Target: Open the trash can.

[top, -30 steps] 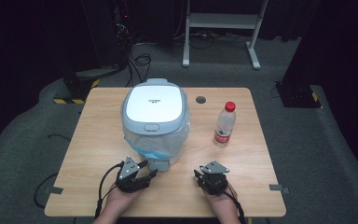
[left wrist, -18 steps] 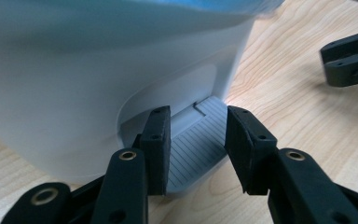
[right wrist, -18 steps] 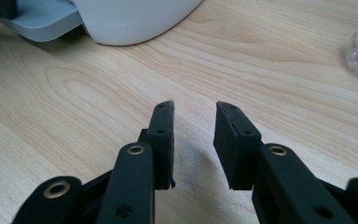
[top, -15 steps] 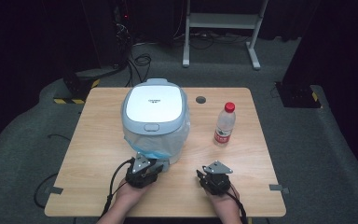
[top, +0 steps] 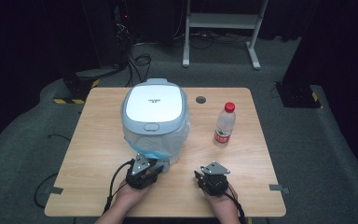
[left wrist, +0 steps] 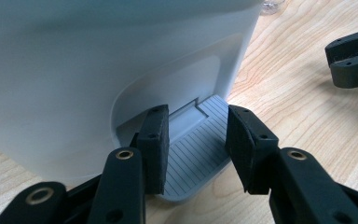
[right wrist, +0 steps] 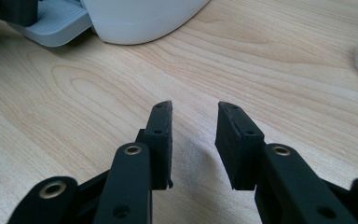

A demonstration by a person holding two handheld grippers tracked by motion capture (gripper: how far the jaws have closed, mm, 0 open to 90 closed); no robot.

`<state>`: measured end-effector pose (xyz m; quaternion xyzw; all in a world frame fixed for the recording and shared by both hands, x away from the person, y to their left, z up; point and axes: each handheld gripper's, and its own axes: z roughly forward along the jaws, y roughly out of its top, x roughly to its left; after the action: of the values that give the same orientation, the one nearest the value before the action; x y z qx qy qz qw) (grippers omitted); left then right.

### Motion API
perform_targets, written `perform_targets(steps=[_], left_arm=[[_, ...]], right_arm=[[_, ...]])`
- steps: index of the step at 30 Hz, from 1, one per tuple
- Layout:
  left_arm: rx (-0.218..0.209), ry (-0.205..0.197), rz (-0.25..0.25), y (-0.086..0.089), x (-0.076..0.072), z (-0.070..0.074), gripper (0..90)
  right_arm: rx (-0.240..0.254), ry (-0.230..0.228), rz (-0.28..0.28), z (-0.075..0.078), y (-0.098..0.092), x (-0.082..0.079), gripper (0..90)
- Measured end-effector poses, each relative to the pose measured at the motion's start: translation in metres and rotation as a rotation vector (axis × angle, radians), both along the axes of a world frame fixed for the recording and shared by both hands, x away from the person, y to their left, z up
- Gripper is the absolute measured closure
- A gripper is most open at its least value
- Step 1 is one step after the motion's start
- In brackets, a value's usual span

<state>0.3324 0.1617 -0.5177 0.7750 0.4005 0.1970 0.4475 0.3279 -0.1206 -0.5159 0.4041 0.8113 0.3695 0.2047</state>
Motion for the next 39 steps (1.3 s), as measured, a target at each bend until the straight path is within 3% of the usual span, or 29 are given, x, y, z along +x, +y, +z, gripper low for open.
perform_targets(steps=[9,13,15,39], left_arm=[[0.045,0.013,-0.003,-0.0041,0.0013,-0.0020,59.2],[0.075,0.046,-0.007,-0.0062,0.0047,-0.0027,59.3],[0.065,0.076,-0.009,-0.0059,0.0082,-0.0032,59.3],[0.069,0.084,-0.007,-0.0054,0.0092,-0.0024,59.8]], right_arm=[[0.007,-0.006,-0.003,0.0024,-0.0024,-0.0003,66.0],[0.003,-0.011,0.001,0.0027,-0.0033,0.0001,66.0],[0.004,-0.010,0.001,0.0027,-0.0033,0.0000,66.0],[0.017,0.004,-0.027,0.0006,-0.0075,0.0024,62.3]])
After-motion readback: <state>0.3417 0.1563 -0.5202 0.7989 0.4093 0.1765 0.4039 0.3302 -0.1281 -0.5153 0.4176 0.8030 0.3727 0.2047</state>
